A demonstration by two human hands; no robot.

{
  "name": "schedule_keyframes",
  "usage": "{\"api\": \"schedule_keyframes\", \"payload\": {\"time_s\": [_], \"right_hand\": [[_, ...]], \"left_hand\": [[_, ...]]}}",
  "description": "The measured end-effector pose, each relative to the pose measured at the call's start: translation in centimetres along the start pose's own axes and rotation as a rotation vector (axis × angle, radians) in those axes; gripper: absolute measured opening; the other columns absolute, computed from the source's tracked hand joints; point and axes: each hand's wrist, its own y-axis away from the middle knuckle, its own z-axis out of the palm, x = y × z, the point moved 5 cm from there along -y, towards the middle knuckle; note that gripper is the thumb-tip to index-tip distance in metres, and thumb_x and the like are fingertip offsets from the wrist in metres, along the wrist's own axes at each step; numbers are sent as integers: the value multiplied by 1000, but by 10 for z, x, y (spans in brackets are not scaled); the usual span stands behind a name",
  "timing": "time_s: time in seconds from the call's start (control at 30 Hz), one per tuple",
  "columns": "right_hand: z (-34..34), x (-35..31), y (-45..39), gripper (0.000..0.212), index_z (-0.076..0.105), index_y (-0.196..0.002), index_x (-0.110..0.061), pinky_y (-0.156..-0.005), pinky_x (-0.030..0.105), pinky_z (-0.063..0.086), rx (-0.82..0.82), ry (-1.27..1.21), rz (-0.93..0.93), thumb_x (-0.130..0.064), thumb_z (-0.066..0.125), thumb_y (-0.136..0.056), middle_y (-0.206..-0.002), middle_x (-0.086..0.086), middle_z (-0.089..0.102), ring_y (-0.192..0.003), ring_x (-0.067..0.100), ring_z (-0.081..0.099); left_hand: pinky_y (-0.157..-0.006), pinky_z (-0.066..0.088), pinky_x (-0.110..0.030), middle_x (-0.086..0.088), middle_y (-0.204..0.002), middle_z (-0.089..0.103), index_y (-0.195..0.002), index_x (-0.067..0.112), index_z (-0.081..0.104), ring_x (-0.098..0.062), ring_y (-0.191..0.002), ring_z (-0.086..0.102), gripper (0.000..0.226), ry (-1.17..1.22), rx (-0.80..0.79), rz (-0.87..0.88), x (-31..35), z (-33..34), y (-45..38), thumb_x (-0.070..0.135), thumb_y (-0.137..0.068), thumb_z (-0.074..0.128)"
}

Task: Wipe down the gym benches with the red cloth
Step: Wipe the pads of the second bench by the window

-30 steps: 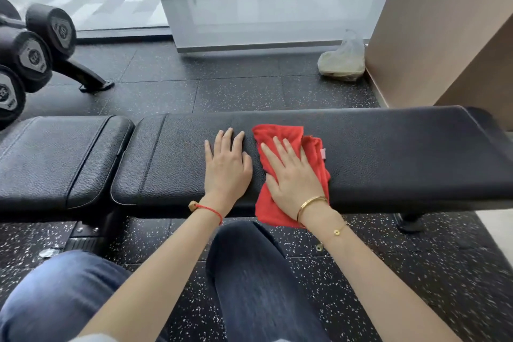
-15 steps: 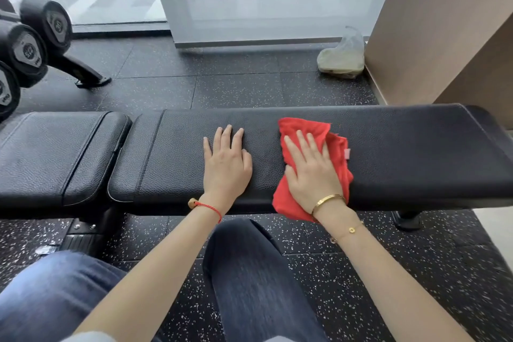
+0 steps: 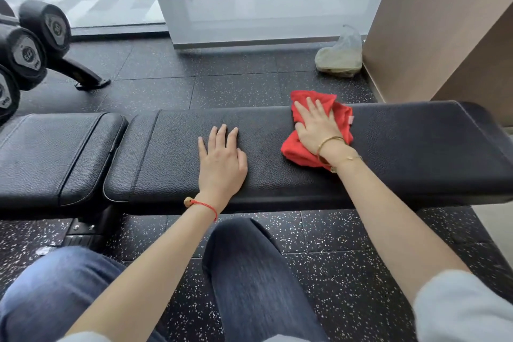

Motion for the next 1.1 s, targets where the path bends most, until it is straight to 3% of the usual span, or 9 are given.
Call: {"api": "schedule_keyframes", "payload": {"time_s": [0.17, 0.3, 0.47, 0.67, 0.9, 1.1], "right_hand": [[19, -58, 8, 61, 13, -153, -25, -119, 46, -2, 0, 40, -218, -31, 35, -97, -162, 5, 3, -149, 23, 1], [21, -37, 45, 61, 14, -152, -29, -119, 44, -2, 41, 22, -260, -33, 37, -96, -162, 2, 5, -149, 20, 2], [8, 35, 70, 61, 16, -152, -32, -119, 43, -2, 105, -32, -89, -32, 39, -96, -162, 0, 6, -149, 19, 3], [-23, 99, 25, 59, 12, -153, -28, -120, 44, -1, 80, -36, 222, -31, 32, -98, -162, 3, 1, -149, 21, 0], [-12, 79, 56, 61, 11, -153, -28, -118, 43, -3, 72, -14, 86, -31, 35, -98, -162, 3, 0, -149, 21, -2], [-16, 131, 107, 59, 9, -153, -31, -119, 41, -3, 136, -11, 211, -30, 31, -98, -162, 0, 0, -149, 19, -2]], "left_hand": [[-122, 9, -53, -8, -159, 29, -149, 17, 35, -26, -149, 18, 53, 3, 4, -10, 0, 1, -1, 26, -97, 38], [-122, 8, -52, -9, -158, 31, -147, 17, 38, -26, -148, 20, 52, 16, 8, -19, 0, -1, -2, 26, -96, 41], [-122, 12, -53, -9, -155, 34, -147, 13, 38, -27, -147, 23, 53, 39, 30, -19, 14, -3, -2, 22, -95, 41], [-123, 9, -51, -6, -157, 31, -148, 16, 36, -24, -148, 20, 51, 118, 2, 119, 73, 8, 0, 24, -97, 39], [-121, 11, -52, -6, -157, 32, -147, 16, 37, -24, -148, 21, 52, 156, -63, 230, 130, 25, -1, 24, -95, 41], [-119, 9, -60, -7, -157, 31, -147, 18, 36, -27, -148, 18, 52, 111, -103, 267, 154, 38, 0, 26, -96, 39]]}}
